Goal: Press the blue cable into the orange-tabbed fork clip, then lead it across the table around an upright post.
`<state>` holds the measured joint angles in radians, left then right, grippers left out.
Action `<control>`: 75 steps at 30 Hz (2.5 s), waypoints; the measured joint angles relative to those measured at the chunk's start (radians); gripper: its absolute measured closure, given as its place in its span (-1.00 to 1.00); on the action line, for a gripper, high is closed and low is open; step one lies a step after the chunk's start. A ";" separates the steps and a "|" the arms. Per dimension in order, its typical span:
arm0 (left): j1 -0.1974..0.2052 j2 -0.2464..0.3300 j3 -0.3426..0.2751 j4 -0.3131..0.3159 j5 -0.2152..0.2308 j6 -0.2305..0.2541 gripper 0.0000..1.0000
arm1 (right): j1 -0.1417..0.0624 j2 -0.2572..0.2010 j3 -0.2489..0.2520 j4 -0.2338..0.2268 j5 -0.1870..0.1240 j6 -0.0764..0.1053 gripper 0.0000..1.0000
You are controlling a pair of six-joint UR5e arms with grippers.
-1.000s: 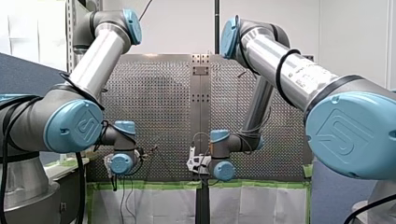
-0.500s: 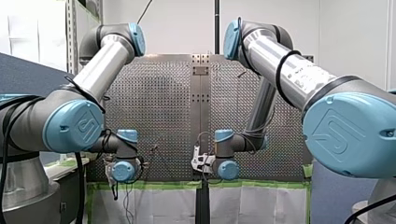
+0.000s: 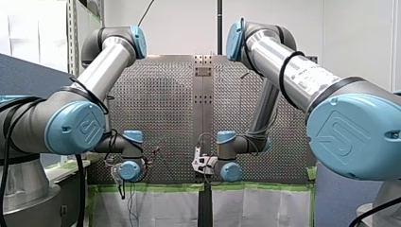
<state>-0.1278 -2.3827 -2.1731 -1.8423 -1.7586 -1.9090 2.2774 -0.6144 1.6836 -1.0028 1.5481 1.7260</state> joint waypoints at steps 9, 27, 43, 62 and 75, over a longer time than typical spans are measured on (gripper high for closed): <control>0.022 0.000 0.031 -0.011 -0.002 -0.019 1.00 | -0.005 0.005 -0.017 0.001 -0.002 0.000 1.00; 0.056 0.000 0.078 -0.031 0.020 -0.043 1.00 | 0.007 0.079 -0.113 0.085 0.003 -0.033 1.00; 0.066 0.000 0.129 -0.060 0.044 -0.082 1.00 | -0.005 0.080 -0.145 0.091 0.005 -0.049 1.00; 0.090 -0.001 0.200 -0.137 0.043 -0.082 1.00 | -0.039 0.080 -0.214 0.143 0.002 -0.042 1.00; 0.108 -0.001 0.232 -0.179 0.058 -0.073 1.00 | -0.075 0.080 -0.272 0.194 -0.003 -0.046 1.00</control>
<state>-0.0200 -2.3834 -1.9411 -2.0210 -1.7010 -1.9815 2.2021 -0.5347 1.4111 -0.8092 1.5455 1.6803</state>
